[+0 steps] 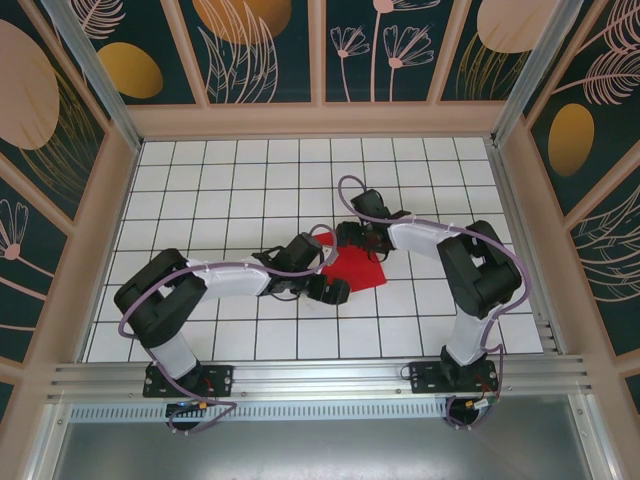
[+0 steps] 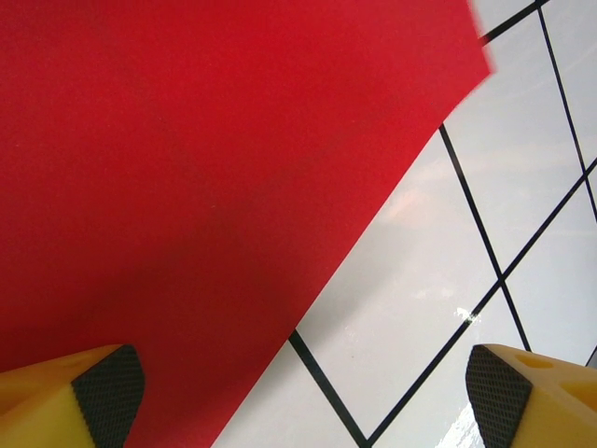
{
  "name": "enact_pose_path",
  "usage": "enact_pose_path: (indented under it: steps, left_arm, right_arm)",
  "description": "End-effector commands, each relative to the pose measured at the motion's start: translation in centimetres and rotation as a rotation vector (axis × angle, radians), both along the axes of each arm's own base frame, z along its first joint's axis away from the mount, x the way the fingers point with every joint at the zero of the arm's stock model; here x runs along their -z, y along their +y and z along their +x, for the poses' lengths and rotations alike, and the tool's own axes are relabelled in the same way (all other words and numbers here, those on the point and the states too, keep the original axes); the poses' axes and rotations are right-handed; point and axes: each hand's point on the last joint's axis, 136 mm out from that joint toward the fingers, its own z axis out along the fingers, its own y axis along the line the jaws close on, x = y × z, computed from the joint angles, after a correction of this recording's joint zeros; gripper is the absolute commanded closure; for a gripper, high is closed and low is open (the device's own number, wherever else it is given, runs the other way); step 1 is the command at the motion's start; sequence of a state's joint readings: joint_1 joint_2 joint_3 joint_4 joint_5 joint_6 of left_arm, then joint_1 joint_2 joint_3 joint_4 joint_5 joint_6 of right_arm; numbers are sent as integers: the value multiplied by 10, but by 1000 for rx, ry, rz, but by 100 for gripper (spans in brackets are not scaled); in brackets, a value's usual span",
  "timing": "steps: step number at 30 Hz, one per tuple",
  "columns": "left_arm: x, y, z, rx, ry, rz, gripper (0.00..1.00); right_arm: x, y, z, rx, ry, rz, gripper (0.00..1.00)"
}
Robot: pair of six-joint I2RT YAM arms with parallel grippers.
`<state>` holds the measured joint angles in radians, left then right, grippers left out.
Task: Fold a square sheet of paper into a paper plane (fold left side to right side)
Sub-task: Pick up the square sheet of paper from the center of the table.
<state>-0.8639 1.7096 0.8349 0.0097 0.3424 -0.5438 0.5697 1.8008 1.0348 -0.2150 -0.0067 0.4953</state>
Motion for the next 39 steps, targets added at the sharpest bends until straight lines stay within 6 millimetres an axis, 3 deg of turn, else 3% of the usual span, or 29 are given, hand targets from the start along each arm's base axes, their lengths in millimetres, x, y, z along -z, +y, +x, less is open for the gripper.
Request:
enact_pose_path:
  steps: [1,6,11,16,20,23,31,35,39]
  left_arm:
    - [32,14,-3,-23,40,94,8]
    - [33,13,-2,-22,38,95,8]
    - [28,14,-1,-24,22,90,8]
    - [14,14,3,-34,-13,72,7]
    - [-24,16,12,-54,-98,18,5]
    - [-49,27,21,-99,-129,-37,4]
    - [-110,63,46,-236,-169,-271,1]
    - [-157,69,53,-255,-221,-438,2]
    - [-210,61,49,-198,-290,-592,2]
  right_arm:
    - [7,22,-33,-93,98,32,9]
    - [3,26,-37,-112,96,27,10]
    - [-1,26,-36,-125,91,26,23]
    - [-7,25,-35,-135,82,71,45]
    - [-22,26,-33,-148,53,174,62]
    - [-37,30,-36,-178,17,274,67]
    - [-102,14,-39,-254,-147,595,70]
    - [-157,0,-49,-316,-288,716,70]
    - [-218,-7,-68,-409,-428,800,71]
